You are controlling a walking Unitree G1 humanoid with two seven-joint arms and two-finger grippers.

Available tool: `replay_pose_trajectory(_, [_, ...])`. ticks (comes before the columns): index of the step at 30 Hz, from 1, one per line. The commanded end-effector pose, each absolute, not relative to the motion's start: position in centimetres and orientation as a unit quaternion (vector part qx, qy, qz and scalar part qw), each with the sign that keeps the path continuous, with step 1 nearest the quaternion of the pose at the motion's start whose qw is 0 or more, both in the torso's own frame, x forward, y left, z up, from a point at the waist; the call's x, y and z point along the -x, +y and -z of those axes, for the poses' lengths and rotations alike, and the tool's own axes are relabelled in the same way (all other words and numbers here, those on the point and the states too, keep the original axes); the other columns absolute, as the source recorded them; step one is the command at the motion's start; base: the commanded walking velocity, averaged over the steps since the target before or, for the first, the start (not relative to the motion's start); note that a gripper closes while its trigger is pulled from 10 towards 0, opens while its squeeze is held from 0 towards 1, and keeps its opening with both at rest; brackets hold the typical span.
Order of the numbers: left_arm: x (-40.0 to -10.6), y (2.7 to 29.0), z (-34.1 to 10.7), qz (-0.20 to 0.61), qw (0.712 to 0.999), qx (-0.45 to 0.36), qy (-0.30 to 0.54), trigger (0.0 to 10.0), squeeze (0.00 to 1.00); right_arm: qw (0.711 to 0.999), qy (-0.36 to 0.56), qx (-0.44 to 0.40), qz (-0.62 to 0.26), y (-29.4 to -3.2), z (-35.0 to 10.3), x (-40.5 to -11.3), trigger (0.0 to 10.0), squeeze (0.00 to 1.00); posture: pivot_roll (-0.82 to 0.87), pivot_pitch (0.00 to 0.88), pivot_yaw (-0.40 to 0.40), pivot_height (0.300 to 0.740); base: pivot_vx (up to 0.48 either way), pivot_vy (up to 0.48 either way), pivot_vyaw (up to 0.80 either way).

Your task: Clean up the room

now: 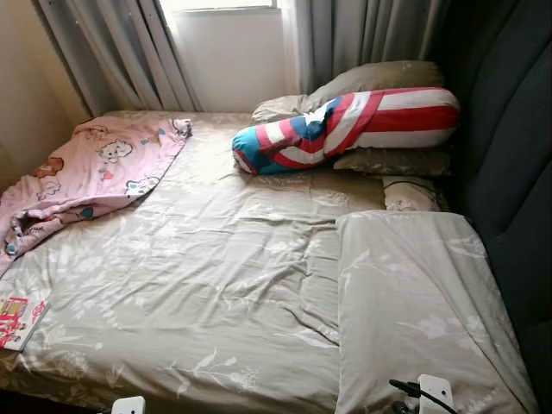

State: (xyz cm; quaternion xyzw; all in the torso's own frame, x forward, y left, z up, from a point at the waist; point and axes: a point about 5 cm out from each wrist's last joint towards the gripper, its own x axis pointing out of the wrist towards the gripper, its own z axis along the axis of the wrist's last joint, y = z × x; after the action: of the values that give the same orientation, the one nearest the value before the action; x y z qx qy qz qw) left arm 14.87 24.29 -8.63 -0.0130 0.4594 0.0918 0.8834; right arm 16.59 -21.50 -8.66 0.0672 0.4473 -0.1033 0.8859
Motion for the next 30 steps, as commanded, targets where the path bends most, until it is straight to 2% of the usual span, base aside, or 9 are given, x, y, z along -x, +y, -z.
replay_pose_trajectory(1, [-15.0,24.3,8.6,-0.091,0.883,0.003,0.461,10.0,0.00,0.881,0.454,-0.079,0.106,-21.3,8.9,-16.3,10.0,0.00,-0.10,0.000,0.051,0.740,0.000,0.255,0.00])
replay_pose_trajectory(6, [-15.8,23.6,8.5,-0.087,0.886,0.004,0.456,10.0,0.00,0.882,0.458,-0.063,0.095,-21.3,8.8,-16.3,10.0,0.00,-0.10,0.000,0.051,0.740,0.000,0.258,0.00])
replay_pose_trajectory(10, [-17.0,23.1,8.1,-0.084,0.890,0.005,0.448,10.0,0.00,0.882,0.456,-0.068,0.096,-20.9,8.9,-16.2,10.0,0.00,-0.10,0.000,0.052,0.740,0.000,0.254,0.68])
replay_pose_trajectory(15, [-17.8,23.1,7.8,-0.083,0.894,0.004,0.440,10.0,0.00,0.879,0.458,-0.080,0.105,-20.9,9.1,-15.9,10.0,0.00,-0.10,0.000,0.054,0.740,0.000,0.257,0.00])
replay_pose_trajectory(22, [-17.6,23.6,7.7,-0.086,0.894,0.005,0.440,10.0,0.00,0.877,0.459,-0.083,0.115,-22.4,9.1,-15.1,10.0,0.00,-0.09,0.000,0.054,0.740,0.000,0.259,0.00])
replay_pose_trajectory(30, [-17.8,23.4,7.7,-0.087,0.894,0.006,0.440,10.0,0.00,0.876,0.461,-0.082,0.116,-22.9,9.1,-14.7,10.0,0.00,-0.09,0.000,0.052,0.740,0.000,0.271,0.00])
